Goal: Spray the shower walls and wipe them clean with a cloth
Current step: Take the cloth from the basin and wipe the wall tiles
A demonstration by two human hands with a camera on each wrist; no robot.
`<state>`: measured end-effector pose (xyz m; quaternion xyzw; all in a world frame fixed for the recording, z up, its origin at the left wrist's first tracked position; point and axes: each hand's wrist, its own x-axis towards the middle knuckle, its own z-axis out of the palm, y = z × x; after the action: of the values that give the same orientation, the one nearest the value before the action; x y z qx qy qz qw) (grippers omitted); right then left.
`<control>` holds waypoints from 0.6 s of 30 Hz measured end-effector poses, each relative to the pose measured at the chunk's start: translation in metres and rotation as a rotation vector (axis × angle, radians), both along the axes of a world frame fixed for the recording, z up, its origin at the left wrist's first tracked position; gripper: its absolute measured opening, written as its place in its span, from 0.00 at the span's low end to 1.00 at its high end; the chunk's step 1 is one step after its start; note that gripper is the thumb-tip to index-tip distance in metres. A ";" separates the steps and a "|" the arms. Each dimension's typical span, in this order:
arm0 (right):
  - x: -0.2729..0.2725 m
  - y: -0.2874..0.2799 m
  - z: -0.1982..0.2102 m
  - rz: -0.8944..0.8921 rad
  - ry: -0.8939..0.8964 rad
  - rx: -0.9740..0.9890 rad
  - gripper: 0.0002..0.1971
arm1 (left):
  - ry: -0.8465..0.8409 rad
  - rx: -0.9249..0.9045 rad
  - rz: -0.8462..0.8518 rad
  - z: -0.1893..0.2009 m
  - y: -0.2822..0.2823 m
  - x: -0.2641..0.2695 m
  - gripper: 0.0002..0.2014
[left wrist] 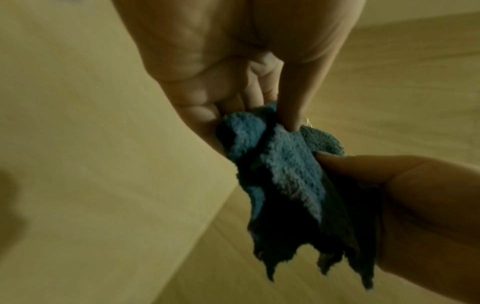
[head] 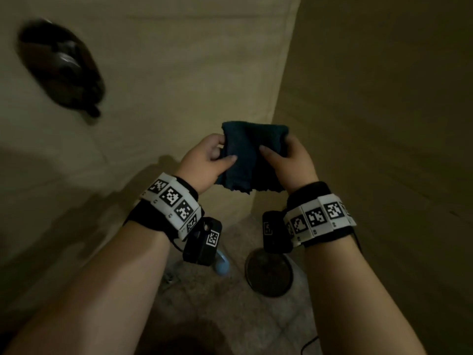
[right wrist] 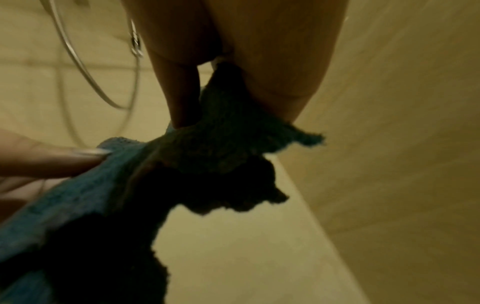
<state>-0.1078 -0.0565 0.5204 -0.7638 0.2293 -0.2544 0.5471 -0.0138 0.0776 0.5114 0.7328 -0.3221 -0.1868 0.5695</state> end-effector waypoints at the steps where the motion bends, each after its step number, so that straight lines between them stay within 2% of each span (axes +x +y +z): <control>1: 0.005 0.008 0.011 0.031 -0.018 0.004 0.19 | -0.015 0.005 0.023 0.013 0.011 0.000 0.18; 5: 0.026 0.040 0.049 0.162 -0.108 0.018 0.18 | -0.037 -0.044 0.138 0.058 0.054 0.004 0.14; 8: 0.044 0.066 0.068 0.267 -0.134 0.011 0.18 | -0.059 -0.074 0.246 0.078 0.087 0.006 0.16; 12: 0.063 0.095 0.088 0.427 -0.151 0.021 0.18 | -0.063 -0.137 0.385 0.095 0.131 0.000 0.14; 15: 0.076 0.119 0.097 0.555 -0.149 0.044 0.17 | -0.135 -0.093 0.506 0.100 0.160 -0.001 0.11; 18: 0.091 0.146 0.101 0.631 -0.160 0.033 0.17 | -0.166 -0.094 0.613 0.105 0.186 -0.001 0.14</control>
<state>-0.0164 0.0894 0.6218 -0.7657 -0.0583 -0.1277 0.6277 -0.0148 0.2632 0.6160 0.7814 -0.1402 0.0690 0.6041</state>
